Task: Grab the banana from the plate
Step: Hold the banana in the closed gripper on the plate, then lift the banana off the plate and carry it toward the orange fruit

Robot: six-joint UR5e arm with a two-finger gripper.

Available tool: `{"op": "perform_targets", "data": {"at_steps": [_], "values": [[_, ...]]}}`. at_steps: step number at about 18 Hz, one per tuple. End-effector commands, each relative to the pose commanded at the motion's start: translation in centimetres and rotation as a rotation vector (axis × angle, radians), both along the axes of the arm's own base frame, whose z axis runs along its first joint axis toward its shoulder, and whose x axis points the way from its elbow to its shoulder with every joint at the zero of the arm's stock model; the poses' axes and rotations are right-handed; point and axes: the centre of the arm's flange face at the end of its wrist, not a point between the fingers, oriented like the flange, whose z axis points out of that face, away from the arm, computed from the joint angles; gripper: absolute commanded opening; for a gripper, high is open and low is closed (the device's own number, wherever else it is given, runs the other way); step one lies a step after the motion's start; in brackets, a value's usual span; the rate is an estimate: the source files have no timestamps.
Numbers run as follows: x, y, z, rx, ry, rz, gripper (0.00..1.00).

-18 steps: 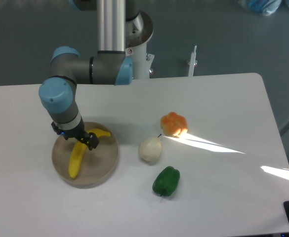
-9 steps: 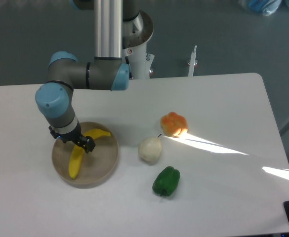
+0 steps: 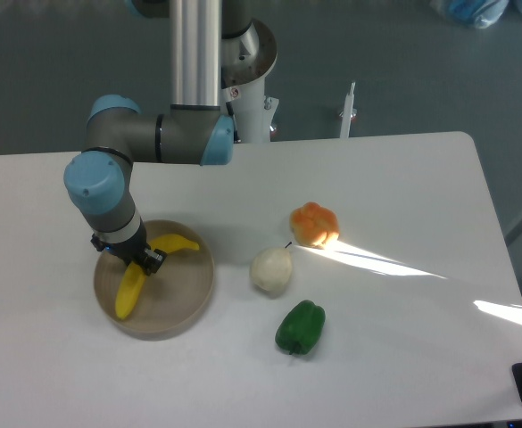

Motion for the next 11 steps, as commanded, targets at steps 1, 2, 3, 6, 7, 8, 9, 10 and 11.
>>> {"op": "perform_targets", "data": {"at_steps": [1,2,3,6,7,8,9,10,11], "values": [[-0.1,0.0,0.2,0.003,0.001,0.000,0.35],[-0.1,0.0,0.4,0.007,0.002,-0.005,0.33],[-0.3,0.2,0.7,0.012,0.003,-0.002,0.33],[-0.6,0.3,1.3,0.023,0.007,0.002,0.29],[-1.3,0.4,1.8,0.032,0.009,0.008,0.29],[-1.9,0.5,2.6,0.041,0.016,0.005,0.29],[-2.9,0.3,3.5,0.050,0.034,-0.008,0.29],[-4.6,0.0,4.8,0.061,0.051,-0.017,0.29],[-6.6,-0.3,6.3,0.081,0.064,-0.015,0.29]]}}
